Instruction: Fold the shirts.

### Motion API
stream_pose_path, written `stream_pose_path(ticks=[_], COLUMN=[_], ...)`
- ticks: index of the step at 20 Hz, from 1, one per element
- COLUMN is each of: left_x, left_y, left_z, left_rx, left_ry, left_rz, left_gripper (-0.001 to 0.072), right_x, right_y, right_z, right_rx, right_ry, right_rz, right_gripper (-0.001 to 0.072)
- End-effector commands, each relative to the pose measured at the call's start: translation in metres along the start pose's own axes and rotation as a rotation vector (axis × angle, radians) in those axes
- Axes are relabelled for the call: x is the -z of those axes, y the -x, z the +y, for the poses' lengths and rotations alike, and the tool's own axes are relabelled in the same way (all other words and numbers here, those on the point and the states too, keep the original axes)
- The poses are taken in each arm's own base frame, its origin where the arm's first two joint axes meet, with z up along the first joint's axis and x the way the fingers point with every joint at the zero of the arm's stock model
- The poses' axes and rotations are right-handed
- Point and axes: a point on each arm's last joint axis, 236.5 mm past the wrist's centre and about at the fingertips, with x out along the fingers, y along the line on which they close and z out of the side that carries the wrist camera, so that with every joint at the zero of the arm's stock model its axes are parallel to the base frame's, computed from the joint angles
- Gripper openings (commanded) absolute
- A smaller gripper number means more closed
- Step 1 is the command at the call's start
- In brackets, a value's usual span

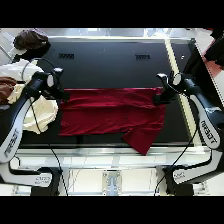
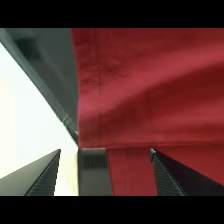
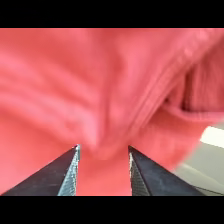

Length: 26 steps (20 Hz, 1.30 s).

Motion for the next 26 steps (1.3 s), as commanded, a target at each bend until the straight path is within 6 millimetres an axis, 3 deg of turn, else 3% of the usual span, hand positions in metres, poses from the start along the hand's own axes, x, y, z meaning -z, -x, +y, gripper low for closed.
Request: stream_pose_path(ticks=[1, 2, 4, 6, 8, 10, 13, 18, 22, 23, 25, 26], left_x=[-0.001, 0.012, 0.067, 0.130, 0.171, 0.193, 0.203, 0.203, 0.212, 0.217, 0.223, 0.224], left_y=[0.063, 0.077, 0.075, 0.057, 0.046, 0.037, 0.030, 0.030, 0.024, 0.021, 0.017, 0.015], left_z=[0.013, 0.020, 0.030, 0.027, 0.012, -0.009, -0.027, -0.028, -0.032, -0.037, -0.048, -0.050], left_rx=[-0.006, -0.010, -0.010, -0.006, 0.046, 0.125, 0.190, 0.195, 0.197, 0.207, 0.240, 0.248], left_ry=[0.079, 0.139, 0.324, 0.520, 0.686, 0.791, 0.834, 0.832, 0.836, 0.843, 0.864, 0.870], left_rz=[-0.136, -0.172, -0.178, -0.134, -0.102, -0.069, -0.039, -0.036, -0.007, 0.015, 0.045, 0.048], left_gripper=[0.0622, 0.0622, 0.0622, 0.0622, 0.0622, 0.0622, 0.0622, 0.0622, 0.0622, 0.0622, 0.0622, 0.0622], right_x=[0.026, 0.035, 0.080, 0.140, 0.190, 0.210, 0.208, 0.188, 0.191, 0.192, 0.187, 0.181], right_y=[0.059, 0.074, 0.071, 0.040, 0.014, -0.003, -0.021, -0.037, -0.050, -0.051, -0.051, -0.046], right_z=[-0.016, -0.022, -0.019, 0.001, 0.033, 0.054, 0.077, 0.097, 0.111, 0.114, 0.117, 0.121], right_rx=[0.053, 0.049, -0.045, -0.182, -0.344, -0.446, -0.542, -0.614, -0.601, -0.599, -0.605, -0.634], right_ry=[-0.013, -0.053, -0.184, -0.337, -0.471, -0.532, -0.551, -0.536, -0.488, -0.478, -0.470, -0.446], right_rz=[-0.006, -0.048, -0.066, 0.009, 0.132, 0.178, 0.162, 0.128, 0.174, 0.182, 0.163, 0.136], right_gripper=[0.0344, 0.0344, 0.0346, 0.0346, 0.0348, 0.0397, 0.0397, 0.0396, 0.0378, 0.0352, 0.0012, 0.0013])
